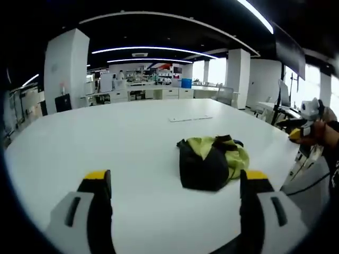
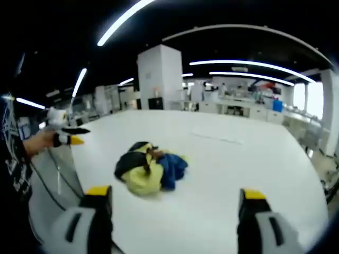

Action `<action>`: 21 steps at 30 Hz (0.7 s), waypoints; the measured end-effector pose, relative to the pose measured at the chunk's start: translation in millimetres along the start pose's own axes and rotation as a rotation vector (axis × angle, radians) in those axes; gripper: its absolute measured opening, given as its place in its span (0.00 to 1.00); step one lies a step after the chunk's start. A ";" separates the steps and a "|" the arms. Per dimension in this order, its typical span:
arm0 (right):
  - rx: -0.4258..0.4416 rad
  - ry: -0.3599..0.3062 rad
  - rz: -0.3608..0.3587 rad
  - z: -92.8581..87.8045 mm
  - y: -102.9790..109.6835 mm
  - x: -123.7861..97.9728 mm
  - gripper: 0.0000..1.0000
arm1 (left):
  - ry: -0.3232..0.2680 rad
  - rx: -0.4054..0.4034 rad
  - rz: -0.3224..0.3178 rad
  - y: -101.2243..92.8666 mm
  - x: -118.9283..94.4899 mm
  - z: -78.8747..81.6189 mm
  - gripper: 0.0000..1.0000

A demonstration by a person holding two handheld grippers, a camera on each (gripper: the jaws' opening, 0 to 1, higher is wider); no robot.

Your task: Fold the garment on the visible template until the final outline fits inside the template.

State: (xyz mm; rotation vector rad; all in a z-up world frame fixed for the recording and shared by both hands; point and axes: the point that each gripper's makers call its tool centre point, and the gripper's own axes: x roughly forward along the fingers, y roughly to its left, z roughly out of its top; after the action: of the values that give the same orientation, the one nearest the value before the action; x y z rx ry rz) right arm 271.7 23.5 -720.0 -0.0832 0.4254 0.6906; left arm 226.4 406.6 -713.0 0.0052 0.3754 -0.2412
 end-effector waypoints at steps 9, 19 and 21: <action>0.001 0.001 -0.005 -1.2 -2.5 0.8 0.99 | 0.017 0.004 -0.006 -1.2 1.7 -4.0 0.99; 0.004 -0.004 -0.002 0.8 -2.1 4.3 0.99 | 0.016 0.004 -0.006 0.4 1.0 -3.5 0.99; 0.005 0.002 0.002 1.5 -0.2 5.8 0.99 | 0.011 0.002 -0.012 0.1 -0.9 -0.8 0.99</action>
State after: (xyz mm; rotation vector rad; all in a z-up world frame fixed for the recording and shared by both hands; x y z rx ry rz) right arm 276.4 27.1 -721.0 -0.0790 0.4292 0.6912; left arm 225.4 406.9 -713.4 0.0065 0.3863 -0.2536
